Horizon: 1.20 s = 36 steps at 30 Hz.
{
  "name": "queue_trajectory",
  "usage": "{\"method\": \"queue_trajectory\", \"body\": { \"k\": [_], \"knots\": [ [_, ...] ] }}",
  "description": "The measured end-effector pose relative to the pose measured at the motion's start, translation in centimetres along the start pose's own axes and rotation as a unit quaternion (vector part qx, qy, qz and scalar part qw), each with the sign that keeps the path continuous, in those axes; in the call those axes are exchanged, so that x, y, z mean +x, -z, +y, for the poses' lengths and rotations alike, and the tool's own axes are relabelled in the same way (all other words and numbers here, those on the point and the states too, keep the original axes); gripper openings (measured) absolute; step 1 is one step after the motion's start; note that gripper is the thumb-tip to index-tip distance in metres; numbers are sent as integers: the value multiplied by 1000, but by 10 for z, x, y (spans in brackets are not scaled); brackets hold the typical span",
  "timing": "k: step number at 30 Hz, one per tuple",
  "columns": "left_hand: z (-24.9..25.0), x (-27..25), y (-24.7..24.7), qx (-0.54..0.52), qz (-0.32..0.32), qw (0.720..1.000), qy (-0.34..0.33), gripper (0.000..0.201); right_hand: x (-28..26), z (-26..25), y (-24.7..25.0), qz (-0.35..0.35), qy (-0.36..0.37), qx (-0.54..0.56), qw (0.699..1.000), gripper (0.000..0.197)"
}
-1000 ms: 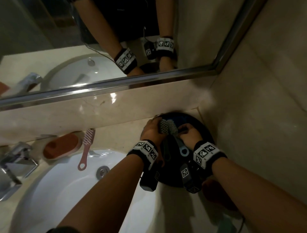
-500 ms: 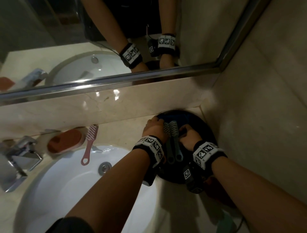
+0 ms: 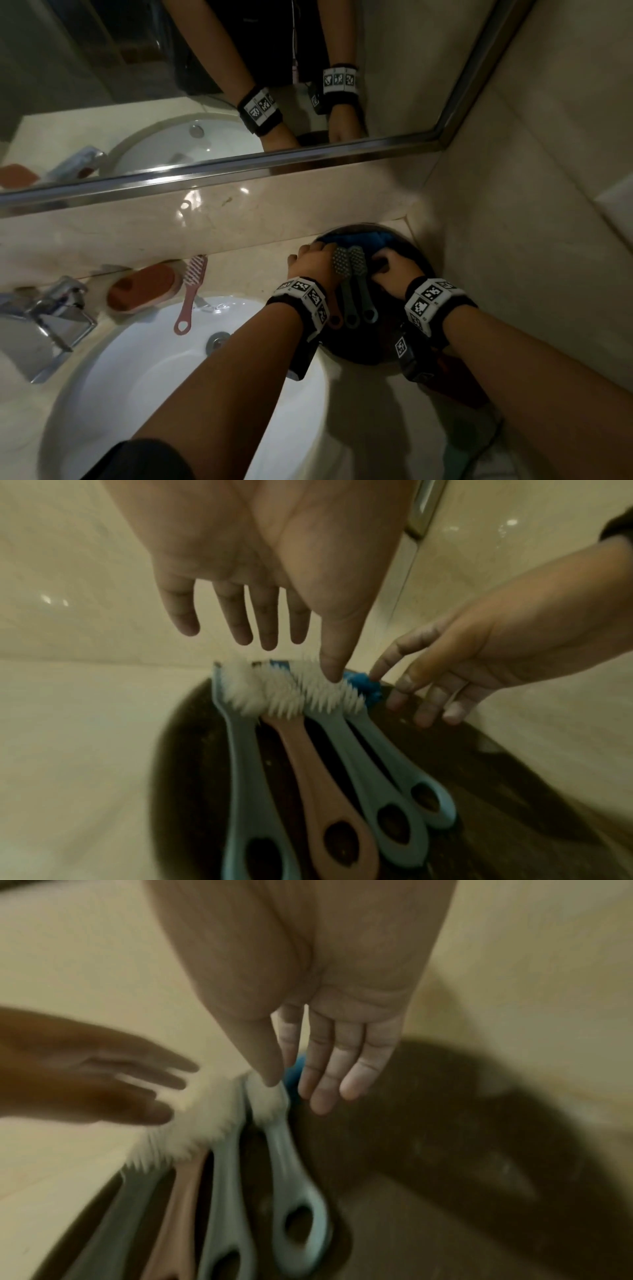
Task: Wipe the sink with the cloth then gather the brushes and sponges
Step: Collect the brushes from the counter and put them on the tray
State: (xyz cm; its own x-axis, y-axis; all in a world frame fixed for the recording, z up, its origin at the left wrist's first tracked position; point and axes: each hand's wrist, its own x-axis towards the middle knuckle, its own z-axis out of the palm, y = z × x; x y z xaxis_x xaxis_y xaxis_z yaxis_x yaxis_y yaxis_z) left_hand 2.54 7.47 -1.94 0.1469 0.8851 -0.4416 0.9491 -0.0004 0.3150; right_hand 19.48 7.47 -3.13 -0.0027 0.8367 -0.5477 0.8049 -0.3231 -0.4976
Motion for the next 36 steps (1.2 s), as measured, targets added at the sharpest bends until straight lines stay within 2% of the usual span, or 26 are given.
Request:
{"method": "queue_trajectory", "body": {
  "k": [6, 12, 17, 22, 26, 31, 36],
  "knots": [
    [-11, -36, 46, 34, -23, 999, -11, 65, -33, -23, 42, 38, 35, -60, 997, 39],
    [-9, -70, 110, 67, 36, 996, -44, 65, -88, -71, 80, 97, 98, -203, 969, 48],
    [-1, -105, 127, 109, 67, 990, -53, 66, -130, -106, 90, 139, 121, -277, 943, 55],
    [-8, -164, 142, 104, 115, 987, -38, 70, -180, -122, 86, 144, 156, -313, 926, 66],
    [-20, -222, 142, 82, 165, 983, -3, 71, -220, -125, 75, 135, 187, -303, 925, 66],
    [-46, -295, 117, 72, 165, 981, 77, 69, -254, -126, 32, 88, 210, -325, 918, 65],
    [-80, -373, 90, 56, 172, 974, 138, 63, -293, -149, -23, 52, 247, -337, 907, 63]
  ]
}}
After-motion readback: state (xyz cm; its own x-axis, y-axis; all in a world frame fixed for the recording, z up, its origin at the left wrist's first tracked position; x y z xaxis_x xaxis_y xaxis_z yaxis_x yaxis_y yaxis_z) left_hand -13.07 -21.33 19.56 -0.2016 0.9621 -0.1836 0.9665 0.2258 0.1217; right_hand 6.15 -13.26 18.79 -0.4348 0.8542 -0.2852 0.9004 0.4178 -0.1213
